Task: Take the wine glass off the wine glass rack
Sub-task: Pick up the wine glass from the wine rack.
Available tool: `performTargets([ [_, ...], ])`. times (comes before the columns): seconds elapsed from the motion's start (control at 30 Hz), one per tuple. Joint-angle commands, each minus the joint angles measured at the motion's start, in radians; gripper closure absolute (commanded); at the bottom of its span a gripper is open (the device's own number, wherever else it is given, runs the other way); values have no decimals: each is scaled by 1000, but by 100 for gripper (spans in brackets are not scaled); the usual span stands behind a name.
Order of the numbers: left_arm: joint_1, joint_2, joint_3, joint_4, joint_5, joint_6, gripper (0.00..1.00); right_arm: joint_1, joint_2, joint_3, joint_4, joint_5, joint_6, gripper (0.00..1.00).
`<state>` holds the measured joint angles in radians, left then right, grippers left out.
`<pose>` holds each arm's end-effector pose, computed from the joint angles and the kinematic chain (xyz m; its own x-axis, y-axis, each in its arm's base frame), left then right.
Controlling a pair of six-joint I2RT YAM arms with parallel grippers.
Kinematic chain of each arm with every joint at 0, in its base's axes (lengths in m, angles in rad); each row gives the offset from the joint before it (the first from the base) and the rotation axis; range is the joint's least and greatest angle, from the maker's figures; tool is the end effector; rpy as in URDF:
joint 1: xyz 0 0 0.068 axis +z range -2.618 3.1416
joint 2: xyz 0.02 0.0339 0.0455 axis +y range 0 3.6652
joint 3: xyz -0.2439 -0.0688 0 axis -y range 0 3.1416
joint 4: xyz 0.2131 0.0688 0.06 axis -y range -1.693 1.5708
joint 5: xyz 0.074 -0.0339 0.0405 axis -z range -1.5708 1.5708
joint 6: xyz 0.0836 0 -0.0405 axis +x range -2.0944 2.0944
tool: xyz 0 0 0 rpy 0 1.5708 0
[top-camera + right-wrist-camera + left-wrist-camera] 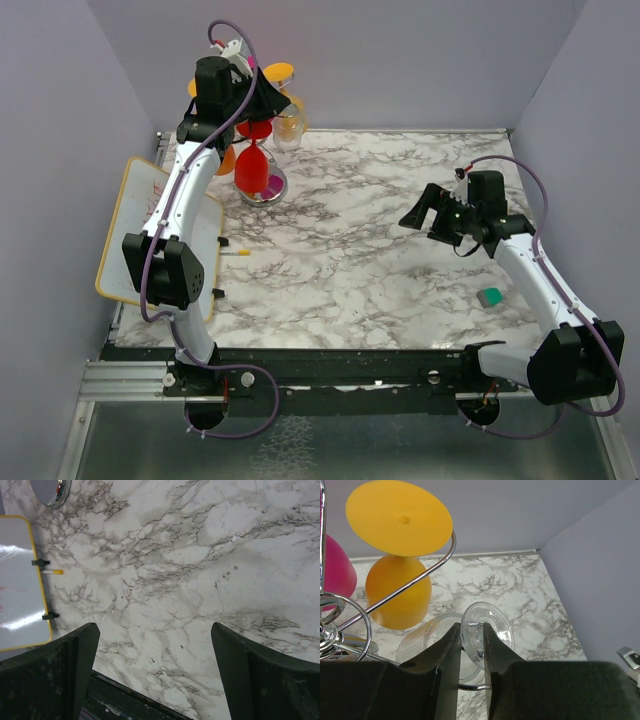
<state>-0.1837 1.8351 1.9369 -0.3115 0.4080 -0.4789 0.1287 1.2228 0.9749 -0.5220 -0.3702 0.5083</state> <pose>0.4236 -0.1124 0.3989 -0.4347 -0.3494 -0.8300 0.3931 0.7556 -0.5240 0.2611 0.0643 0.2429 -0.7866 0.3557 -0.5046 0.0064 0.8220 0.5694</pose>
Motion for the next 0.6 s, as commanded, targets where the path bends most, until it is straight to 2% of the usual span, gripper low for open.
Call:
performTargets([
  [0.0, 0, 24, 23, -24, 21, -13, 100, -7, 0, -4, -12, -1, 2, 0],
  [0.57, 48, 6, 60, 4, 51, -62, 100, -7, 9, -6, -5, -14, 10, 0],
])
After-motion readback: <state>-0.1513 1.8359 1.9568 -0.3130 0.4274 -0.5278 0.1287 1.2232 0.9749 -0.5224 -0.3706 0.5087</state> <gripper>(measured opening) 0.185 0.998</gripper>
